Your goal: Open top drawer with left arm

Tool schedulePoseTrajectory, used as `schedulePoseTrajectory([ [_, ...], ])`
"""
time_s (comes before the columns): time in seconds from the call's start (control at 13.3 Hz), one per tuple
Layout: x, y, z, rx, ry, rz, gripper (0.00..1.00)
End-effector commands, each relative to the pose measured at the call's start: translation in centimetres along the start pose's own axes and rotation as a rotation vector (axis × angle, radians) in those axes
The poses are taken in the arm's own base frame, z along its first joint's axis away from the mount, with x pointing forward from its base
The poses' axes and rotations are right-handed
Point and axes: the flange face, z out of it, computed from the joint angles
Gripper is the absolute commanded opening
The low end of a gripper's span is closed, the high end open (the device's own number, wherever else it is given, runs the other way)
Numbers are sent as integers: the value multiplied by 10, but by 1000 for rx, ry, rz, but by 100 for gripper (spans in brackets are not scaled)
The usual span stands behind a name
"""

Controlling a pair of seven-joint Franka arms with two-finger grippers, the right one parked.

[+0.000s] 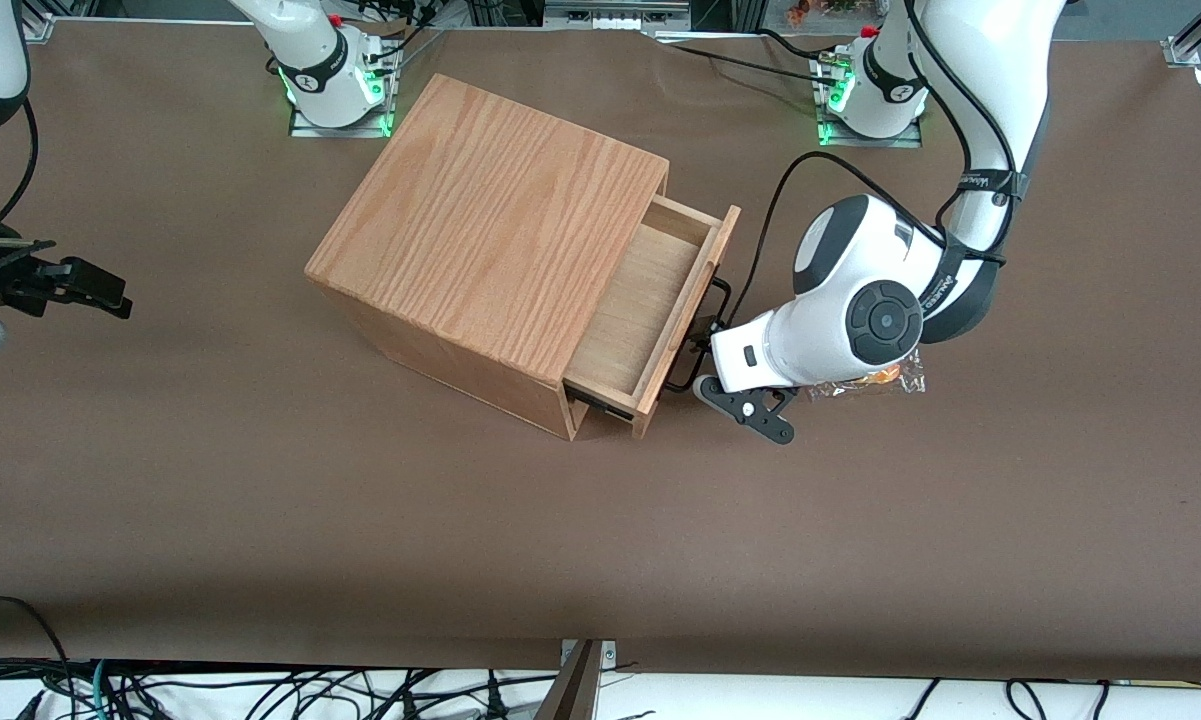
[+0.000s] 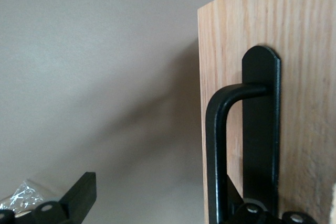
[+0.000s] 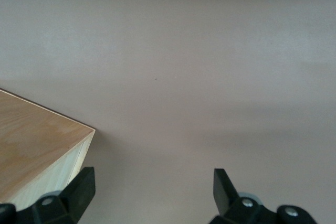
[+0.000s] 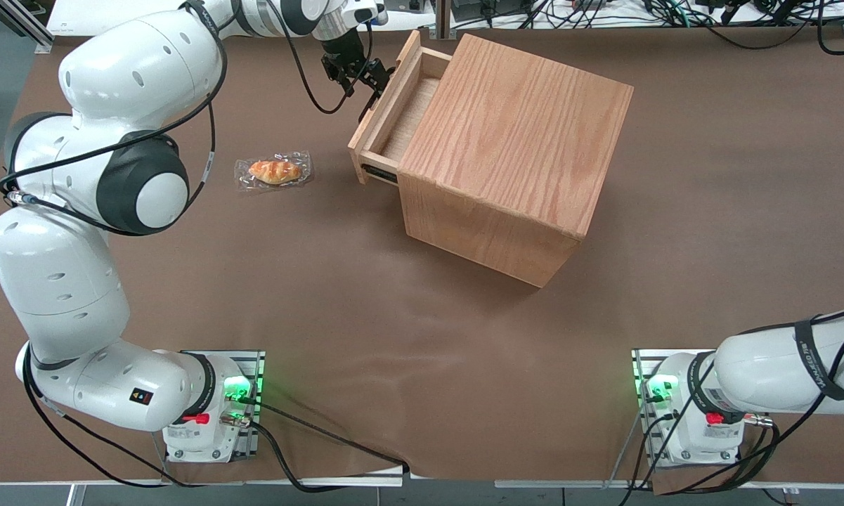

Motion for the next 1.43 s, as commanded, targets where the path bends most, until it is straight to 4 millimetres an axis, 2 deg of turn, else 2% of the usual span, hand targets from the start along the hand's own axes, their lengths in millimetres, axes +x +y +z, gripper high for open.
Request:
schedulePoseTrajectory([
  [0.0, 3, -23, 4, 68, 8, 25, 100],
  [0.07, 1, -33, 0, 66, 11, 11, 100],
  [0.45, 0, -46, -4, 66, 14, 48, 100],
  [0.75, -3, -64, -9, 64, 17, 58, 100],
  [1.35, -6, -69, -18, 61, 6, 55, 100],
])
